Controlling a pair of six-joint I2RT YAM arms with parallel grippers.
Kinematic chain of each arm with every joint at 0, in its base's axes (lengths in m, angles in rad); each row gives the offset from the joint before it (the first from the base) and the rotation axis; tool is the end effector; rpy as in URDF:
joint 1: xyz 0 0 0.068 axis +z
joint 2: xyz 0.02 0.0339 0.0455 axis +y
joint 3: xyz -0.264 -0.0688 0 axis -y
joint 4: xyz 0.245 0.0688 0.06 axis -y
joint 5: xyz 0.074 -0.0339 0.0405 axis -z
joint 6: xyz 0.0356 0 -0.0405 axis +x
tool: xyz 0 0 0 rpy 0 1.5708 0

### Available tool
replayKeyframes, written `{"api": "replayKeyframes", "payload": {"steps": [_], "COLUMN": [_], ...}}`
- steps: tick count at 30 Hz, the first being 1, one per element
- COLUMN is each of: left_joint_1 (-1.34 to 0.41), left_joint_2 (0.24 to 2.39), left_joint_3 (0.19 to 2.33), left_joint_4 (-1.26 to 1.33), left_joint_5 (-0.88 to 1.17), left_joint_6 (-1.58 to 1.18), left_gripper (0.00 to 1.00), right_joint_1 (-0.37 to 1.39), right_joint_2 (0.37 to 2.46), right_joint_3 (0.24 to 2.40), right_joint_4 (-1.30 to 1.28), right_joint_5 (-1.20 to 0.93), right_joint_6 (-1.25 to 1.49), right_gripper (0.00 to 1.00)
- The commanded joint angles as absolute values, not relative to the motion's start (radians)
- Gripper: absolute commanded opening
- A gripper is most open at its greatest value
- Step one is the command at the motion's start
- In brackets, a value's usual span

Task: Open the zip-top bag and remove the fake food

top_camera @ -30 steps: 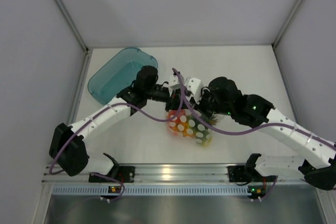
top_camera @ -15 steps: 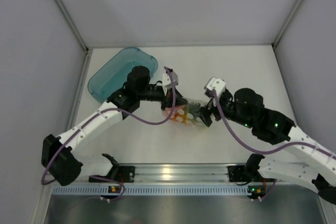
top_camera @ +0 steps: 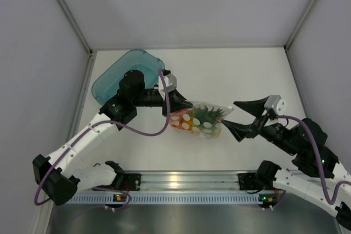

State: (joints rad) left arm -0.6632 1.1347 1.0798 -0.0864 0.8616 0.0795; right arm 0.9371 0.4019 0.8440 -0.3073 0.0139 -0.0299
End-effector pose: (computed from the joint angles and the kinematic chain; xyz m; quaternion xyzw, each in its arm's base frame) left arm 0.1824 -0.1768 0.3856 0.5041 0.5402 -0.4734 0.4796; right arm 0.0486 0.0653 0.3905 -0.3012 0.5849 0.3259 0.6790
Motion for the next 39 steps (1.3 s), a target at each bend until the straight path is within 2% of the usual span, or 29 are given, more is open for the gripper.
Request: {"api": "replayKeyframes", "payload": {"steps": [1,2,4,8,13,14,19,21,24,25,27,33,34,37,39], "left_joint_1": [-0.664,-0.664,-0.664,-0.664,-0.664,-0.664,-0.664,-0.664,-0.664,-0.664,-0.664,-0.663,-0.663,-0.663,-0.663], "left_joint_2": [1.100,1.098,1.095,1.091,1.088,1.086,1.091,1.095,1.101,1.103,1.104,1.143,1.161,1.189,1.213], "left_joint_3": [1.134,1.138,1.144,1.155,1.158,1.158,1.157,1.155,1.147,1.146,1.144,1.143,1.144,1.157,1.175], "left_joint_4": [-0.037,-0.037,-0.032,-0.015,-0.011,-0.011,-0.011,-0.011,-0.011,-0.011,-0.011,-0.011,-0.011,-0.011,-0.009], "left_joint_5": [0.907,0.907,0.905,0.905,0.922,0.926,0.933,0.927,0.905,0.905,0.900,0.868,0.864,0.893,0.925], "left_joint_6": [0.054,0.048,0.043,0.021,0.014,0.014,0.018,0.021,0.025,0.029,0.029,0.044,0.054,0.058,0.055], "left_gripper": [0.00,0.00,0.00,0.00,0.00,0.00,0.00,0.00,0.00,0.00,0.00,0.02,0.07,0.12,0.20], "right_joint_1": [0.923,0.923,0.923,0.923,0.923,0.923,0.923,0.925,0.923,0.923,0.923,0.923,0.923,0.923,0.923], "right_joint_2": [0.413,0.416,0.410,0.385,0.397,0.393,0.368,0.367,0.362,0.359,0.364,0.432,0.446,0.489,0.508], "right_joint_3": [0.844,0.842,0.832,0.799,0.776,0.772,0.750,0.753,0.756,0.753,0.758,0.768,0.775,0.788,0.790], "right_joint_4": [-0.215,-0.215,-0.207,-0.175,-0.152,-0.141,-0.086,-0.086,-0.086,-0.084,-0.090,-0.149,-0.161,-0.186,-0.189], "right_joint_5": [-0.093,-0.094,-0.075,-0.060,-0.037,-0.040,-0.043,-0.046,-0.045,-0.040,-0.037,0.017,0.017,0.011,0.006], "right_joint_6": [-0.008,-0.008,-0.008,-0.015,-0.026,-0.028,-0.026,-0.031,-0.035,-0.035,-0.041,-0.067,-0.071,-0.074,-0.075], "right_gripper": [0.74,0.71,0.70,0.60,0.56,0.45,0.37,0.31,0.19,0.11,0.02,0.00,0.00,0.00,0.00]}}
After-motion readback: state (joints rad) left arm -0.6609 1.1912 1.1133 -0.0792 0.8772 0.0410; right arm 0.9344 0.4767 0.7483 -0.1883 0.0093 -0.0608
